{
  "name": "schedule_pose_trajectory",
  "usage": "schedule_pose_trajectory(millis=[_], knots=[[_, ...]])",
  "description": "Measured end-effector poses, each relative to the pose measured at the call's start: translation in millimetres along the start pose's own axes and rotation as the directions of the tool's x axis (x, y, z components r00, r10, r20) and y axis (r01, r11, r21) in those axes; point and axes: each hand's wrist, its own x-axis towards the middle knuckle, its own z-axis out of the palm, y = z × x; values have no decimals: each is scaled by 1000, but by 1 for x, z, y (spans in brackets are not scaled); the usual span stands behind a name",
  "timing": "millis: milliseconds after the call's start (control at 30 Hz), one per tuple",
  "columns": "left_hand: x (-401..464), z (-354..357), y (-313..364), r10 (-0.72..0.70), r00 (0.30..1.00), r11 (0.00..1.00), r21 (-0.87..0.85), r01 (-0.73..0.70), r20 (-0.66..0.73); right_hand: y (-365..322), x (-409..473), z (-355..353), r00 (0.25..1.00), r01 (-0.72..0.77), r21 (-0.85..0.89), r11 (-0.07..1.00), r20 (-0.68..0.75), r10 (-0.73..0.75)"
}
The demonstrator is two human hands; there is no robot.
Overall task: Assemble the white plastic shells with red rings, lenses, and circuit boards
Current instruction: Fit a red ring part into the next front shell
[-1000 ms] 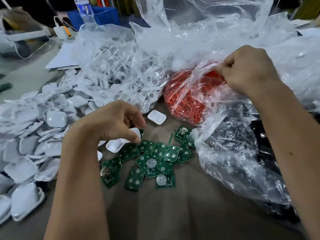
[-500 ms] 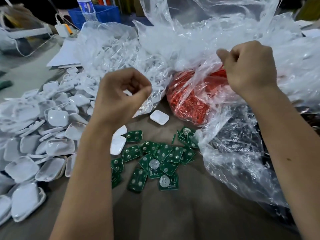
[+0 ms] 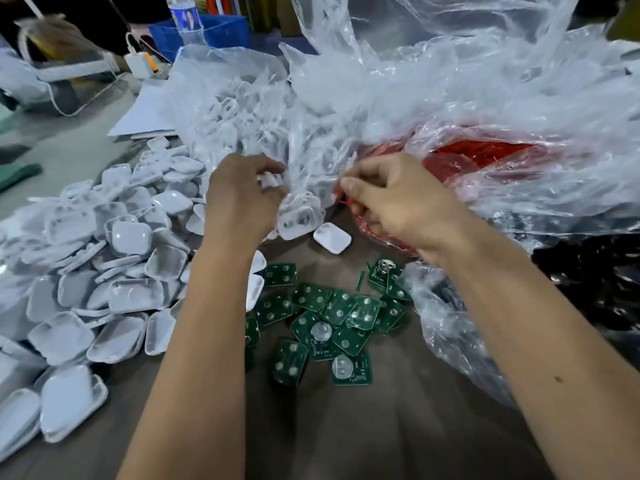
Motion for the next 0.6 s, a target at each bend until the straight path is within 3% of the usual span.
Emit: schedule_pose_trajectory(millis=[100, 200, 367, 467, 533, 600], knots=[[1, 1, 3, 75, 994, 997, 31, -77, 78, 17, 0, 1, 999, 37, 36, 999, -32, -36], [1, 4, 5, 63, 993, 995, 69, -69, 98, 31, 0, 2, 993, 97, 103, 990, -73, -89], [-1, 6, 3, 19, 1000, 992, 121, -18, -6, 38, -5, 5, 977, 185, 229, 956, -145, -154], [0, 5, 2, -43, 999, 999, 16, 44, -32, 42, -8, 8, 989, 140, 330, 934, -86, -118], [1, 3, 0, -77, 993, 997, -25, 75, -91, 45, -9, 10, 993, 108, 296, 949, -71, -91], [2, -2, -3, -81, 982, 994, 64, 94, -173, 44, -9, 11, 993, 94, 270, 958, -99, -70]])
